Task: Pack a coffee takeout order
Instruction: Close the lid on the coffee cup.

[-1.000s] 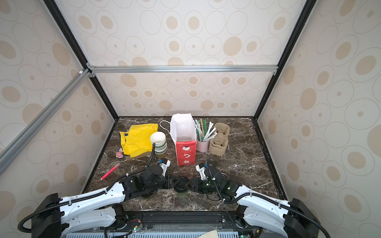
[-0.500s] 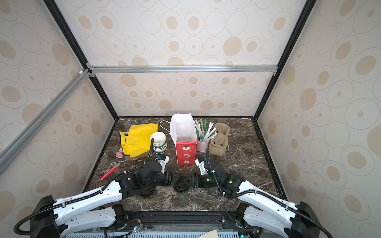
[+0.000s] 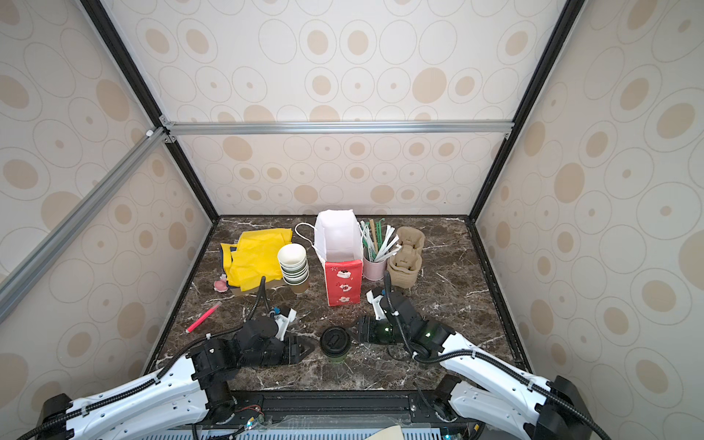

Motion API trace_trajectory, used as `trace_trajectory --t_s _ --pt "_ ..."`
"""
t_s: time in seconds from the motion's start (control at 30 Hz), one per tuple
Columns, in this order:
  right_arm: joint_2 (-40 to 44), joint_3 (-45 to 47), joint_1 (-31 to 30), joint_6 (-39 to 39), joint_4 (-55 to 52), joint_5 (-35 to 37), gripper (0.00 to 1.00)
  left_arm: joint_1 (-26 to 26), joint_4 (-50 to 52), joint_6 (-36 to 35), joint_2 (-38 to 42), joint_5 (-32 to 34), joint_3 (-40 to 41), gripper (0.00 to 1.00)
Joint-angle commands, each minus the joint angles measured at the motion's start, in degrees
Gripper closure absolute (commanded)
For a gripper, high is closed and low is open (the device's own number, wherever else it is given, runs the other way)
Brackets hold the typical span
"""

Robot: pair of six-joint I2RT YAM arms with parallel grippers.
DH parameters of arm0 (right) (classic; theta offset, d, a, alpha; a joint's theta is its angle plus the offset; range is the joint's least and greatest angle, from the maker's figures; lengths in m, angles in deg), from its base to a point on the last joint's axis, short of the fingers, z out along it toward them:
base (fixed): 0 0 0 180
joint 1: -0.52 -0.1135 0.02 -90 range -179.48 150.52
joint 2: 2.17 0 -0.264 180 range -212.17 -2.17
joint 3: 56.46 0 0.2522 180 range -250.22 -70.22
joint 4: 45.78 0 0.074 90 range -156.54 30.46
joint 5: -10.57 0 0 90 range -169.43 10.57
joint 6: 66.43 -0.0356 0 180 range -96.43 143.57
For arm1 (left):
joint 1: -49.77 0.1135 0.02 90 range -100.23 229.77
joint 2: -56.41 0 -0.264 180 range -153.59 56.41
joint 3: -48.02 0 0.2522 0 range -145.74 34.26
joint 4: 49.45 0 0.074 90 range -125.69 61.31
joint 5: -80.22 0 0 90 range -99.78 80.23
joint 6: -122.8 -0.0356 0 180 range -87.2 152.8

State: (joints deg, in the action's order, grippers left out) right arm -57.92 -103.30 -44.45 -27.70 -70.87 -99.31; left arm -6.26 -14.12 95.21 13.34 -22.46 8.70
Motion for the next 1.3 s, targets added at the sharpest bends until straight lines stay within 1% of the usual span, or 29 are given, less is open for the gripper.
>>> trace_trajectory --t_s 0.0,0.1,0.3,0.57,0.97,1.17,1.27 --pt "-2.3 1.0 0.16 -1.36 4.56 -4.39 0.41 -0.94 -2.47 3.67 0.56 -5.47 0.16 0.6" --pt "-3.79 1.37 0.19 -1.46 5.64 -6.45 0.42 -1.3 -5.31 4.1 -0.23 -6.49 0.72 0.59" --pt "-4.71 2.8 0.16 -2.17 7.8 -8.01 0.42 -1.3 -13.26 6.4 -1.42 -7.57 2.7 0.59" --pt "-5.51 4.22 0.15 -2.8 9.64 -9.12 0.42 -1.37 -18.74 7.53 -4.43 -8.01 4.02 0.6" --pt "-6.11 6.52 0.15 -3.31 11.29 -9.92 0.43 -1.36 -22.98 10.03 -5.53 -6.74 6.81 0.63" --pt "-6.4 7.58 0.18 -3.71 11.83 -9.82 0.44 -1.3 -20.65 10.0 -6.17 -4.8 7.27 0.67" --pt "-6.22 7.68 0.17 -3.67 11.63 -9.83 0.44 -1.32 -21.02 10.77 -6.32 -4.06 8.06 0.68"
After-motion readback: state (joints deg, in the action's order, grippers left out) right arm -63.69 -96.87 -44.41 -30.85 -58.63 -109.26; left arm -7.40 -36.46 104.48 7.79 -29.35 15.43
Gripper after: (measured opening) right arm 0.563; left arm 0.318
